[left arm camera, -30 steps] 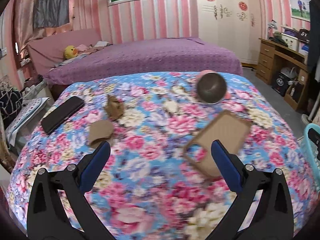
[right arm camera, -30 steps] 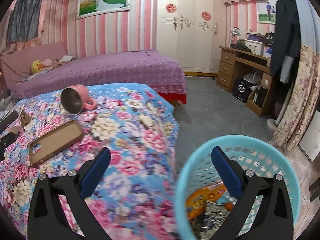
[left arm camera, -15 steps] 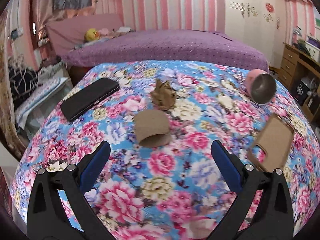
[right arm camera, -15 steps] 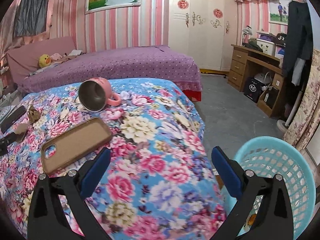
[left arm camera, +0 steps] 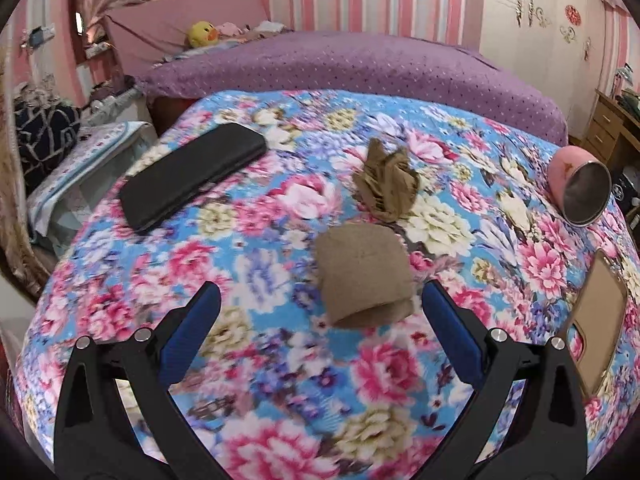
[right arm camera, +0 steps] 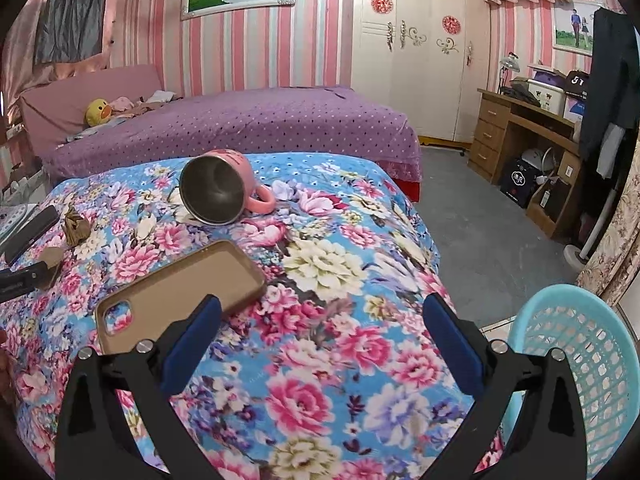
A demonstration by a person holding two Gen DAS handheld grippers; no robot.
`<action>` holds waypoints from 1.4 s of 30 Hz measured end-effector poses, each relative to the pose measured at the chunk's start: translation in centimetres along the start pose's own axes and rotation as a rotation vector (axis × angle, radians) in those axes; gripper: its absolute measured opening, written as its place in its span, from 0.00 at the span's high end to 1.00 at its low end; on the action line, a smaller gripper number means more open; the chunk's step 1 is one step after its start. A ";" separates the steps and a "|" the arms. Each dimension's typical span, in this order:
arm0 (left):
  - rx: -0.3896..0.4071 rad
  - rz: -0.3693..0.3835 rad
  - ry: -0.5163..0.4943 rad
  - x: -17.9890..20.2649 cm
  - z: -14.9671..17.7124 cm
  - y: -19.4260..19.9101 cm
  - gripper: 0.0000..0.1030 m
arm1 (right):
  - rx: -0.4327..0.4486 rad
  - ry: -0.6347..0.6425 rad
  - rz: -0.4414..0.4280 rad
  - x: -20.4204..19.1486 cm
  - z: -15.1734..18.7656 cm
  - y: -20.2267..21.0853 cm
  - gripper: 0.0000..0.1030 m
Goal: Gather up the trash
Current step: 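Move the left tool to the brown cardboard tube and grasp it, then grasp the crumpled brown paper with the right tool while the left tool holds the tube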
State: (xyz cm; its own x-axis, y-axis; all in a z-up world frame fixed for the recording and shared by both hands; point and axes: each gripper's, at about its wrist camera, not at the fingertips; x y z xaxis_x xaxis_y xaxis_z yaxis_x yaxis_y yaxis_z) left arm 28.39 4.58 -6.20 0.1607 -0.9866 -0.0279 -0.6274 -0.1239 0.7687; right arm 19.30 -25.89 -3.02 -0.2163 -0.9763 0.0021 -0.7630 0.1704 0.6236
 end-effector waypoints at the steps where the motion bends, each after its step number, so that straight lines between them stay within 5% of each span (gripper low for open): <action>1: -0.016 0.011 -0.007 0.3 -0.2 -0.4 0.06 | -0.001 0.002 0.002 -0.1 0.0 -0.1 0.05; 5: -0.061 0.049 -0.006 0.8 -0.8 -1.8 0.07 | -0.013 0.013 -0.010 -0.8 -0.2 -0.6 0.05; 13: -0.078 0.086 -0.047 1.4 -1.0 -2.2 0.52 | -0.029 0.063 -0.004 -2.5 -0.4 -1.2 0.05; 19: -0.072 0.107 -0.048 0.5 -1.2 -1.8 0.54 | -0.026 0.090 0.003 -4.0 -0.5 -0.9 0.05; 26: 0.025 0.020 -0.040 -3.0 -3.0 -0.2 0.54 | -0.029 0.125 -0.025 -7.6 -1.5 -0.8 0.05; 42: 0.125 -0.153 0.054 -12.1 -6.3 0.9 0.54 | -0.061 0.282 -0.263 -25.3 -6.3 -5.5 0.05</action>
State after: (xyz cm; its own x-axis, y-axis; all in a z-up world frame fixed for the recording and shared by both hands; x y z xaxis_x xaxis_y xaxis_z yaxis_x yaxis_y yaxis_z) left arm 30.67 17.11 -1.16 0.3005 -0.9484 -0.1013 -0.6818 -0.2879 0.6726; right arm 32.77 -2.95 -1.60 0.1644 -0.9853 0.0454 -0.7305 -0.0907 0.6769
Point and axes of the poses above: each gripper's, at about its wrist camera, not at the fingertips, and y roughly against the way its jaws point, x to its right, z to its underside, and after that the axes turned 4 degrees about -x, right-handed
